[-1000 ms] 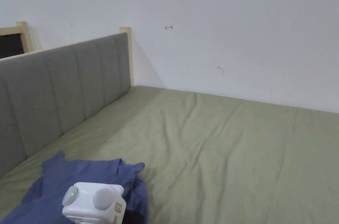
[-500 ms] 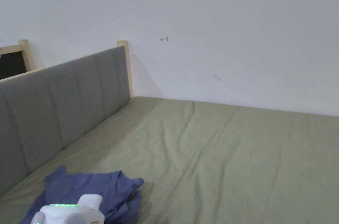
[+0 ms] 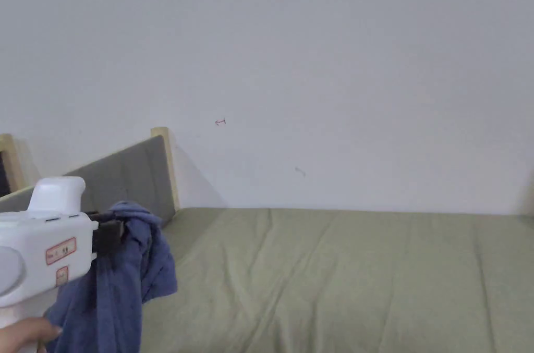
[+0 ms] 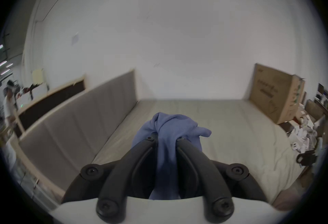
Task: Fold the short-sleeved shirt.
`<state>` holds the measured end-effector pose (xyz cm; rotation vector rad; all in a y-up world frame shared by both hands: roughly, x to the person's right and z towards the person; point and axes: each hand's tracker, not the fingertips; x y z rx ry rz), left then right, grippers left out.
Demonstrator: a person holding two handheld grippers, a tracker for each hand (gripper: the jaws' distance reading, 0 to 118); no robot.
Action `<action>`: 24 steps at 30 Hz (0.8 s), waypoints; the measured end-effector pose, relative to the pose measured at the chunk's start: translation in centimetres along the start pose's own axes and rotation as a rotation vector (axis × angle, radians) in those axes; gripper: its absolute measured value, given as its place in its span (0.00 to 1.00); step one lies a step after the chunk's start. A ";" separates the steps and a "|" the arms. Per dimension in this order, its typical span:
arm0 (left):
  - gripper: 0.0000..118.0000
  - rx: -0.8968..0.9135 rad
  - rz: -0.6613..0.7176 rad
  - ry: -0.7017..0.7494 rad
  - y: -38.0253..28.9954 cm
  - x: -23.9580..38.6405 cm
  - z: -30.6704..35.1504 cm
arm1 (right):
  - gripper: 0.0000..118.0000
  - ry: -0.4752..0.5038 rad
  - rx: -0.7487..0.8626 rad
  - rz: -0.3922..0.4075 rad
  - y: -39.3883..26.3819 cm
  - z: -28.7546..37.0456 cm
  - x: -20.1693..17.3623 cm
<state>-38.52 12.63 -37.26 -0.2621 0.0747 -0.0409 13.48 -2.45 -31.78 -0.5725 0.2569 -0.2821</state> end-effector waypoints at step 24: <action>0.78 -0.984 0.067 -0.573 -22.8 34.2 -17.7 | 0.00 -0.209 -0.026 -0.164 -2.0 2.7 11.4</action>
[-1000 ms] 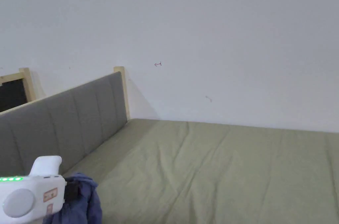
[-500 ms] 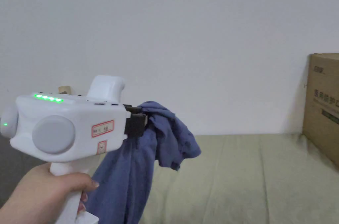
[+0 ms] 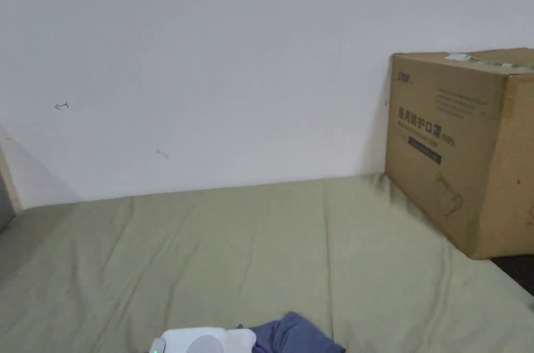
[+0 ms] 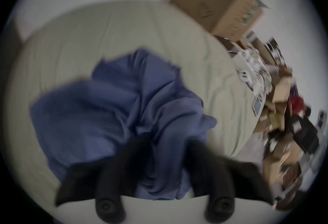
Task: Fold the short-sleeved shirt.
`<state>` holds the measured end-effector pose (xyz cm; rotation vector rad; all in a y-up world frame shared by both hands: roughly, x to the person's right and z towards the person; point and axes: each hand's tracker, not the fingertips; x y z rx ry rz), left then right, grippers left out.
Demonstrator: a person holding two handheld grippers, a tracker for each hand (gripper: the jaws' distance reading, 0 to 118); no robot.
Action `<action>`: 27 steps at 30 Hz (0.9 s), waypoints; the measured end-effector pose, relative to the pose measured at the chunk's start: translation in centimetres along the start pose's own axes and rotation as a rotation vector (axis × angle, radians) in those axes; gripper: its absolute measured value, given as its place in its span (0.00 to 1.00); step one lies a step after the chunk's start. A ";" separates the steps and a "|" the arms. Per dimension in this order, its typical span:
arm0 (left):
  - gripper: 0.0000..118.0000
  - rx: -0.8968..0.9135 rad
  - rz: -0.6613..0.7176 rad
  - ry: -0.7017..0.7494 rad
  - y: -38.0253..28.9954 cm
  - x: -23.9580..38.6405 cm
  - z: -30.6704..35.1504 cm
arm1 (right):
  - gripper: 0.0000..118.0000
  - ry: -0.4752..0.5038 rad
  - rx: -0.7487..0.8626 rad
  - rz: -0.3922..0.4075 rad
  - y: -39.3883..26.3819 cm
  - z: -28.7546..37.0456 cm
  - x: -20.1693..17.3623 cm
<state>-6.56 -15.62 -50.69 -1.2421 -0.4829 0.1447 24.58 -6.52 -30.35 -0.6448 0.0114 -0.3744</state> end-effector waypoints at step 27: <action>0.00 1.091 -0.070 0.417 -21.7 -1.8 22.3 | 0.00 0.092 0.457 0.189 -0.4 4.5 -9.3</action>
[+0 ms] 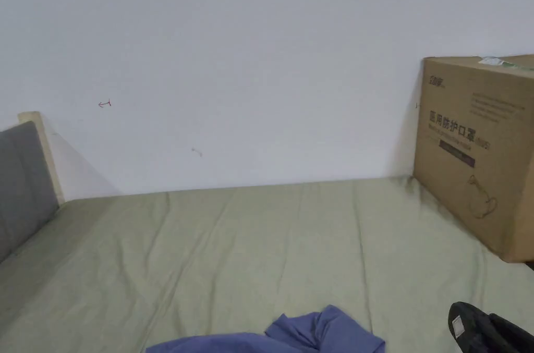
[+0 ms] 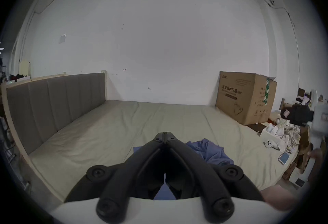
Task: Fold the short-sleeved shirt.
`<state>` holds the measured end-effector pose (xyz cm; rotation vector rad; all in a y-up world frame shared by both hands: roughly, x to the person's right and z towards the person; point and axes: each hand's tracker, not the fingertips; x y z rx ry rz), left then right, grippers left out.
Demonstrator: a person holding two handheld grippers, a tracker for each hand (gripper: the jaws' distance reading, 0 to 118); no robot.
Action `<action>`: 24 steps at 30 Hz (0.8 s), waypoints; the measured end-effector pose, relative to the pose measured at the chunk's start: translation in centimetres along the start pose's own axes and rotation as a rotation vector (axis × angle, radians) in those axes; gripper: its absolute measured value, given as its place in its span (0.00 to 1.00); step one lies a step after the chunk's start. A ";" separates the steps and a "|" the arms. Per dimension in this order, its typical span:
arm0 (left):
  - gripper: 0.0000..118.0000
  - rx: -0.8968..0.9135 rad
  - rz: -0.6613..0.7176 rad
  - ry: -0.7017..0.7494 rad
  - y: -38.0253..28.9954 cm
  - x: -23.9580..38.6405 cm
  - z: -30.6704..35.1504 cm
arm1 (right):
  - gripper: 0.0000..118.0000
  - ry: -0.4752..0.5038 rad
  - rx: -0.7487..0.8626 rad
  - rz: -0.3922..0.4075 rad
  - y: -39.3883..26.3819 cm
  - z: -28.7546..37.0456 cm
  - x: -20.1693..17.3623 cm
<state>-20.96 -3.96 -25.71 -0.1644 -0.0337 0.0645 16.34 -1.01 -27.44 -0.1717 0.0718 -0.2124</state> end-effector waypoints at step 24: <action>0.99 -0.891 0.055 0.093 -14.3 -12.4 -39.1 | 0.00 0.005 -0.359 0.001 -4.9 -10.6 4.3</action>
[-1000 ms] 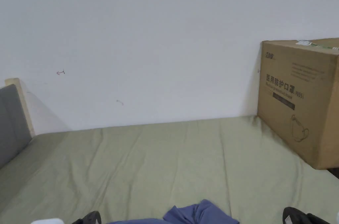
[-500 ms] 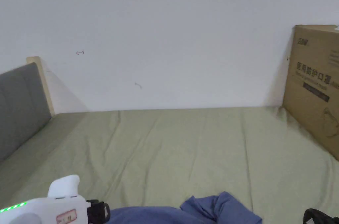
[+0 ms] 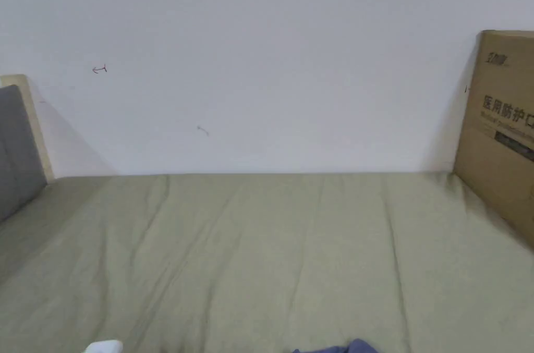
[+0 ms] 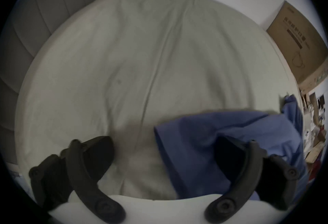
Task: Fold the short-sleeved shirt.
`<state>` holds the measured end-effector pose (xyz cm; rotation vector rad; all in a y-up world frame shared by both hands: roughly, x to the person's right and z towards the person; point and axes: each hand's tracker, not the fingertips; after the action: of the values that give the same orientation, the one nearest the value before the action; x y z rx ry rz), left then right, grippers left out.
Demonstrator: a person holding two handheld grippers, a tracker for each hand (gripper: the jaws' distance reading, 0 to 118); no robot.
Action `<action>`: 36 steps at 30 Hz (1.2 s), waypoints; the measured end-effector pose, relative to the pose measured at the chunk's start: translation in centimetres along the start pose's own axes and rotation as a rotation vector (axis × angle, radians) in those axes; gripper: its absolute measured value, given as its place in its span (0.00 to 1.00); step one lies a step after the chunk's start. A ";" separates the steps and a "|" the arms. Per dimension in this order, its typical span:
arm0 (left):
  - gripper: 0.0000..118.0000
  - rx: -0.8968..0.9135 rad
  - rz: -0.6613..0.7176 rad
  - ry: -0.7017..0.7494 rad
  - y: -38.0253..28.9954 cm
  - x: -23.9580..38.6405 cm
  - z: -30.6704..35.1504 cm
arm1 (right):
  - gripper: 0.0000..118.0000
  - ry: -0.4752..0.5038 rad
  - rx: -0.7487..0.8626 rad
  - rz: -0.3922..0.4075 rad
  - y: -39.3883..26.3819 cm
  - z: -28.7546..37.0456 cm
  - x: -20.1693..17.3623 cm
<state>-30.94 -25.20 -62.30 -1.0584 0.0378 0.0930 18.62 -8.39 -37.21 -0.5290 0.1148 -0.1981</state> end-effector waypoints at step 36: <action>0.02 0.195 0.151 -0.138 -12.5 -1.7 12.6 | 0.25 -0.063 -0.777 0.268 8.6 -37.5 -3.5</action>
<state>-31.58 -20.42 -45.17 -0.8512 0.0013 0.2933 10.55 -18.70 -73.58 -1.2824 0.2008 0.1387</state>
